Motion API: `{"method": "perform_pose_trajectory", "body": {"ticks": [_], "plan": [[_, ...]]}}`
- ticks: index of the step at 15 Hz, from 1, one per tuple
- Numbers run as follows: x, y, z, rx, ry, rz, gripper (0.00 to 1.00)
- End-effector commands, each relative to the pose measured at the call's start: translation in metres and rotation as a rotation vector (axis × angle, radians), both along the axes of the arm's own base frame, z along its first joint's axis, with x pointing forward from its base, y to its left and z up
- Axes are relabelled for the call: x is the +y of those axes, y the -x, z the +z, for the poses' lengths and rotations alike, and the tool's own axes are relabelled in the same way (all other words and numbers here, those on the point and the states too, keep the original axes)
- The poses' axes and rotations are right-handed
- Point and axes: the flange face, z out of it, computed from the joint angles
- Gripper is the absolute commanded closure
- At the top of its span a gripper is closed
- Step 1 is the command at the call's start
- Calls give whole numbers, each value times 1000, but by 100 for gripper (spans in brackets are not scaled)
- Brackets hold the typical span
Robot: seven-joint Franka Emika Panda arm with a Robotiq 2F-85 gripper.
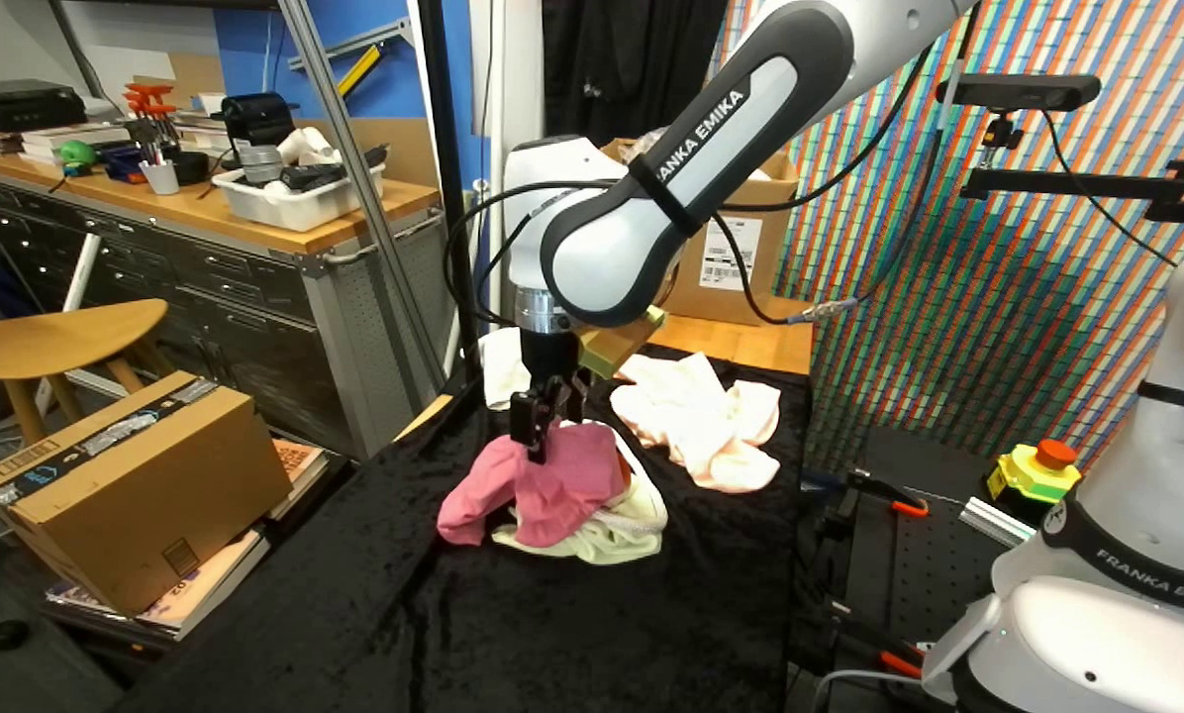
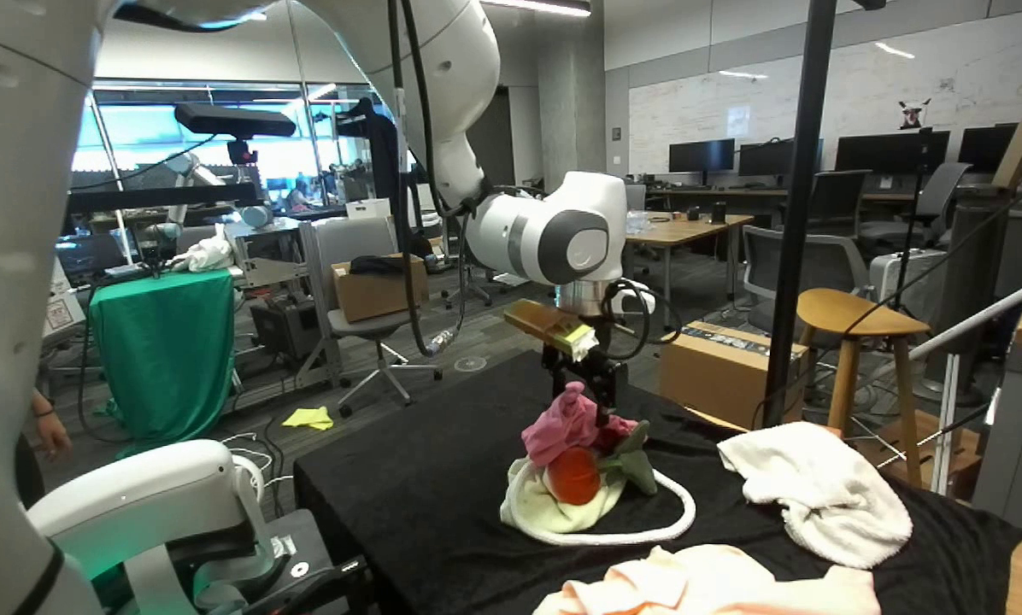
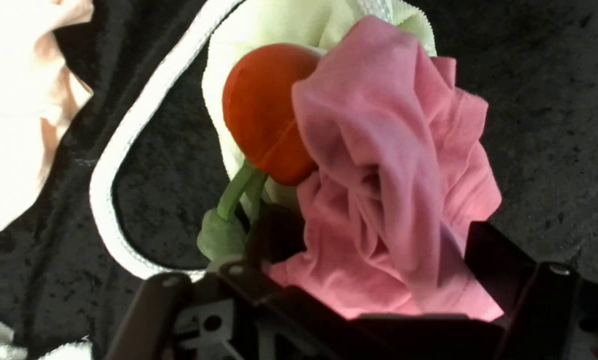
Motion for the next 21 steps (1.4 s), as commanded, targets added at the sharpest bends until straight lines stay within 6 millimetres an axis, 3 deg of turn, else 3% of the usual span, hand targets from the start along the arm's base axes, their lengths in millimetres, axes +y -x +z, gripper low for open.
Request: {"method": "perform_pose_trajectory", "body": {"ticks": [1, 6, 11, 15, 21], "plan": [[-15, 4, 27, -47, -5, -23, 0], [-55, 2, 48, -100, -9, -107, 0], [-122, 21, 57, -120, -41, -289, 0], [-168, 47, 43, -89, -90, -461, 0], [-204, 84, 1, -42, -120, -687, 0]]}}
